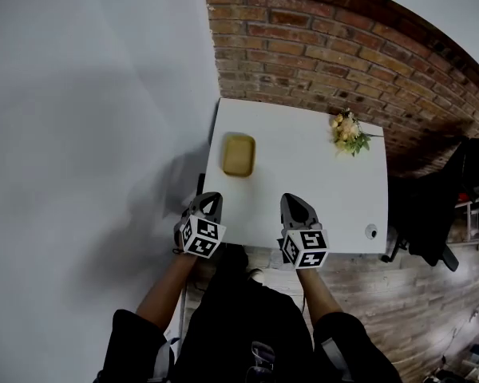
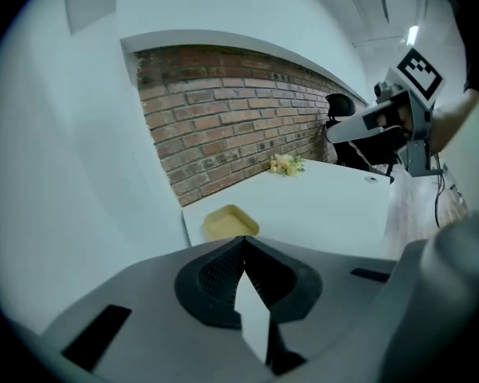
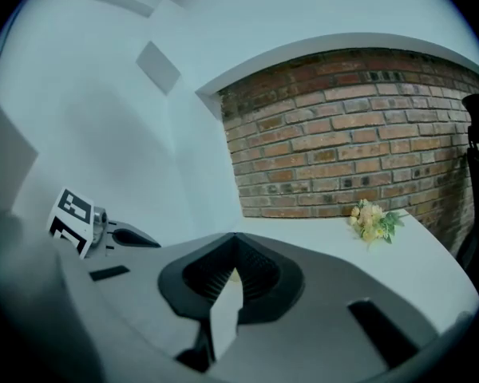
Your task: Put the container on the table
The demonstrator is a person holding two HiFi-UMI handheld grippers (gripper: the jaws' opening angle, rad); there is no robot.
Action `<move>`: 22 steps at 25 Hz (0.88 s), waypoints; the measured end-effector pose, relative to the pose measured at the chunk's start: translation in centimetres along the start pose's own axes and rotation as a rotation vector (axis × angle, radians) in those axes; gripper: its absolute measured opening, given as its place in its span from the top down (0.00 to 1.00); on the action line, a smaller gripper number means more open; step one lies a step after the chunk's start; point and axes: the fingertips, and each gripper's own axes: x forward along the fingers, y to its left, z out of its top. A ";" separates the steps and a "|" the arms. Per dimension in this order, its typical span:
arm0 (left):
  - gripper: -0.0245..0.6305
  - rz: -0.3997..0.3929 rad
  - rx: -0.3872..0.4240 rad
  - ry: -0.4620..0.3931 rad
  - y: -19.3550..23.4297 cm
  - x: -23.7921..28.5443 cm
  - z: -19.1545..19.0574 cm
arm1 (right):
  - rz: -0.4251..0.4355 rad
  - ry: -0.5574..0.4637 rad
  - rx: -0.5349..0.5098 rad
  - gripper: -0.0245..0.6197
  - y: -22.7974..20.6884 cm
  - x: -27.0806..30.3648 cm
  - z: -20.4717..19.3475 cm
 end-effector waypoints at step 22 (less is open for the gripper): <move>0.94 0.070 -0.143 -0.008 -4.1 -8.4 -3.0 | 0.068 -0.031 -0.043 0.93 3.9 -5.9 -1.2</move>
